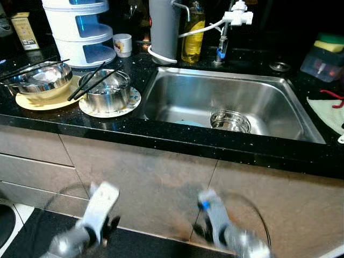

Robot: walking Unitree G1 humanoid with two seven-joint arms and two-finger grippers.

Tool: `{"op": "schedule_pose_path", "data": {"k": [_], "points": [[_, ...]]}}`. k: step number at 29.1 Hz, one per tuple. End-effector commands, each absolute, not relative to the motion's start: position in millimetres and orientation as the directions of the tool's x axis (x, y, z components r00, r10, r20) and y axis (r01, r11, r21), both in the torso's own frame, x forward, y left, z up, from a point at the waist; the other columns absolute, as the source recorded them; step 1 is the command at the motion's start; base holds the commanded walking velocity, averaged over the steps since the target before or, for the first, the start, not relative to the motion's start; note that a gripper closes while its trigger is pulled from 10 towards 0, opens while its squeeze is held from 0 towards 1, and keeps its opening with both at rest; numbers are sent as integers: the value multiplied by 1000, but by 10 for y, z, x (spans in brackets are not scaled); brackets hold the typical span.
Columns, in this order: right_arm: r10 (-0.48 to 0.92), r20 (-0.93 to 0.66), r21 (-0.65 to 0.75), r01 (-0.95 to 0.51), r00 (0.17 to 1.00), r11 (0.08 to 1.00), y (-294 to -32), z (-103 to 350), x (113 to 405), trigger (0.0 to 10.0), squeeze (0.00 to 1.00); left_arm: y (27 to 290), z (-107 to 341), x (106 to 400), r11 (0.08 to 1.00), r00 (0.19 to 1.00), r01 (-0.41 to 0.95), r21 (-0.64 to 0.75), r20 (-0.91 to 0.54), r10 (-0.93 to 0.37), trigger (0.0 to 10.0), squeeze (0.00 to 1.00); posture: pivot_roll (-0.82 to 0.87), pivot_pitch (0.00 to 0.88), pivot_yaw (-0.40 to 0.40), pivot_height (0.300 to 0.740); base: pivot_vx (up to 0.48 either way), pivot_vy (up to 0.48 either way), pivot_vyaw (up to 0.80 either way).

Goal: Kitchen organization

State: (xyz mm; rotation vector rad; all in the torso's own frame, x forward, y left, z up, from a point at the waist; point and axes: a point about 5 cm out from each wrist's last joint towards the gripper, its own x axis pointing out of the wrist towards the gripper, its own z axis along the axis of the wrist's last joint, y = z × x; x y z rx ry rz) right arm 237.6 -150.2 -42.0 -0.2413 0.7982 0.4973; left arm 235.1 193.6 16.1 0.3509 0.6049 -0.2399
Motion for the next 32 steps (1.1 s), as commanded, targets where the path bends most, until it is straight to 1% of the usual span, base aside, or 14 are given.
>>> {"op": "schedule_pose_path", "data": {"k": [1,3,4,5,6,7,9,10,11,14,15,20,23,32], "points": [[335,-751,-25,-531,569,847,-1435,-521,2255,10000,0,1883,-43,2273,900,791,329,286,-603,-98,10000,0,-6,151,-40,740,0,0,0],[326,-769,-12,-523,550,853,-1418,-579,2179,10000,0,1862,-135,2236,899,786,329,290,-612,-91,10000,0,-6,151,-40,740,0,0,0],[292,-785,16,-453,546,891,-1415,-649,2089,10000,0,1839,-308,2138,891,756,337,305,-651,-63,10000,0,-13,151,-40,740,0,0,0],[292,-785,16,-453,546,891,-1415,-649,2089,10000,0,1839,-308,2138,891,756,337,305,-651,-63,10000,0,-13,151,-40,740,0,0,0],[253,-798,42,-368,547,929,-1425,-705,2017,10000,0,1816,-426,2055,884,737,345,315,-674,-48,10000,0,-13,151,-40,740,0,0,0],[253,-798,42,-368,547,929,-1425,-705,2017,10000,0,1816,-426,2055,884,737,345,315,-674,-48,10000,0,-13,151,-40,740,0,0,0],[162,-807,49,-210,568,977,-1468,-775,1918,10000,0,1764,-524,1977,907,721,303,291,-692,-20,10000,0,-24,151,-23,740,0,0,0],[136,-796,36,-178,590,983,-1470,-790,1898,10000,0,1726,-528,1998,924,732,273,268,-681,-19,10000,0,-28,149,-16,740,0,0,0],[136,-796,36,-178,590,983,-1470,-790,1898,10000,0,1726,-528,1998,924,732,273,268,-681,-19,10000,0,-28,149,-16,740,0,0,0],[149,-760,39,-185,633,982,-1430,-778,1904,10000,0,1637,-533,2057,956,720,238,173,-692,-54,10000,0,-32,148,-12,740,0,0,0],[159,-732,33,-198,663,980,-1414,-756,1932,10000,0,1587,-535,2103,958,731,245,148,-678,-82,10000,0,-32,148,-12,740,0,0,0],[113,-721,19,-144,683,989,-1480,-730,1990,10000,0,1658,-573,2113,966,753,189,174,-657,-29,10000,0,-56,144,-13,740,0,0,0],[117,-712,32,-135,692,990,-1485,-718,2007,10000,0,1686,-604,2093,968,727,178,179,-687,-6,10000,0,-58,146,-19,740,0,0,0],[136,-706,48,-144,696,988,-1466,-719,2016,10000,0,1676,-590,2109,972,760,183,151,-648,-42,10000,0,-51,148,-30,740,0,0,-759]]}}
